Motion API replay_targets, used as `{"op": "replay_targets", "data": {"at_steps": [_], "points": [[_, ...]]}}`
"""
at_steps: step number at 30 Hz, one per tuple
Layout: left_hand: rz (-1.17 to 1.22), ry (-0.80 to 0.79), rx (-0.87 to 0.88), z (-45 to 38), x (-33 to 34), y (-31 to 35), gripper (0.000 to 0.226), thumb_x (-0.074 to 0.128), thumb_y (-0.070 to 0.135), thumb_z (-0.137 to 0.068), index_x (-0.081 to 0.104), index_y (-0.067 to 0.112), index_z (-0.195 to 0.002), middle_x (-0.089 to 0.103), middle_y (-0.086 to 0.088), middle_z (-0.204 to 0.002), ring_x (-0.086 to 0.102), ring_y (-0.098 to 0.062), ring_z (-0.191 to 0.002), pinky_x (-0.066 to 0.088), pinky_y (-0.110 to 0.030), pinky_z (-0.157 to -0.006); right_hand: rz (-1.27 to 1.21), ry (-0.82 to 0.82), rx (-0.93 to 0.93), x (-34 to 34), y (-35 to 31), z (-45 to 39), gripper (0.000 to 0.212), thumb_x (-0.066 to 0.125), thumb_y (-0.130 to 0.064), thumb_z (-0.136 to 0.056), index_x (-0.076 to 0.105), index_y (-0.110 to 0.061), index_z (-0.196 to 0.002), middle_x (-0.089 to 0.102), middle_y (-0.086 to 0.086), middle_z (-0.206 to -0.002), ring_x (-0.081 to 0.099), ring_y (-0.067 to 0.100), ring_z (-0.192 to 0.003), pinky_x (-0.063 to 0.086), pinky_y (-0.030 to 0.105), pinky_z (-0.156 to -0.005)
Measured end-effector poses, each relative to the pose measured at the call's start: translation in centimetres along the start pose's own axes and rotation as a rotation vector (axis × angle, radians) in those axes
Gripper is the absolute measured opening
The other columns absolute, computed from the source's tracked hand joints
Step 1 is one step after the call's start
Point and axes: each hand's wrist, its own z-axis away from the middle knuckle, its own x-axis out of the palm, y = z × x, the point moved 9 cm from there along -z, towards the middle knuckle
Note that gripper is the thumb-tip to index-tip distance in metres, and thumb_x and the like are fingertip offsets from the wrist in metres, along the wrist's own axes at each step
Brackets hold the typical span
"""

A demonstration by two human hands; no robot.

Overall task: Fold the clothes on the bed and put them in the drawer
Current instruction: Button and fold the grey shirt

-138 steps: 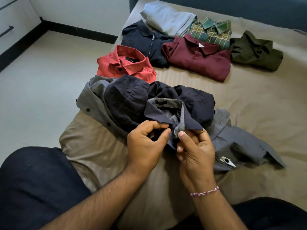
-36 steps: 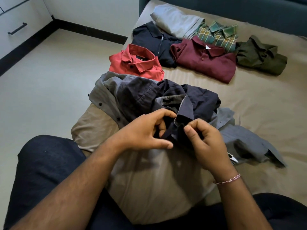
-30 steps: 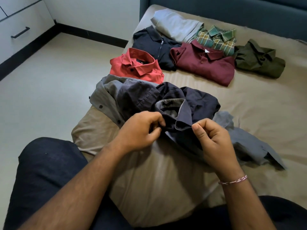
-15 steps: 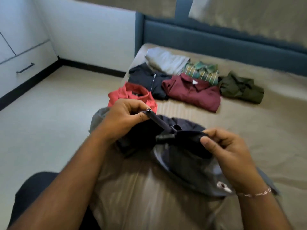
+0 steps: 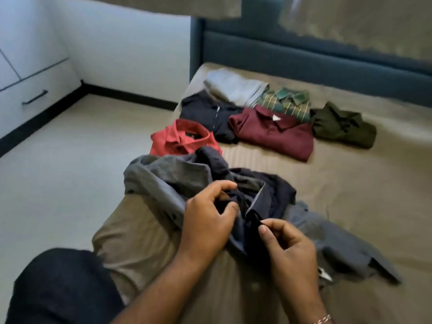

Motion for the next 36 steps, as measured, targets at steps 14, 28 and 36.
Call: {"op": "replay_targets", "data": {"at_steps": [14,28,36], "points": [[0.38,-0.104,-0.219,4.5,1.5,-4.0,0.019,0.069,0.017,-0.089,0.082,0.015,-0.102,0.079,0.002,-0.099,0.074,-0.013,-0.097,0.052,-0.022,-0.086,-0.738,-0.107,0.396,3.8,2.3,2.5,0.014,0.061,-0.012,-0.094,0.07,-0.006,-0.103,0.074,0.019,-0.108,0.072,0.024,-0.098,0.062,0.032,-0.087],[0.589,-0.029,-0.368,5.7,3.1,-4.0,0.018,0.077,-0.007,-0.086,0.077,0.01,-0.091,0.079,-0.003,-0.084,0.073,-0.01,-0.078,0.057,-0.021,-0.072,-0.76,-0.073,0.331,3.8,2.0,2.3,0.016,0.075,-0.005,-0.075,0.08,-0.014,-0.086,0.075,0.012,-0.094,0.074,0.023,-0.09,0.062,0.035,-0.088],[0.531,-0.048,-0.37,6.0,3.3,-4.3,0.023,0.076,-0.006,-0.089,0.08,0.015,-0.097,0.081,-0.002,-0.092,0.077,-0.011,-0.087,0.058,-0.02,-0.077,-0.686,-0.037,0.298,3.3,2.1,2.4,0.036,0.083,-0.019,-0.062,0.075,-0.007,-0.095,0.075,0.01,-0.092,0.073,0.021,-0.089,0.062,0.033,-0.085]]}}
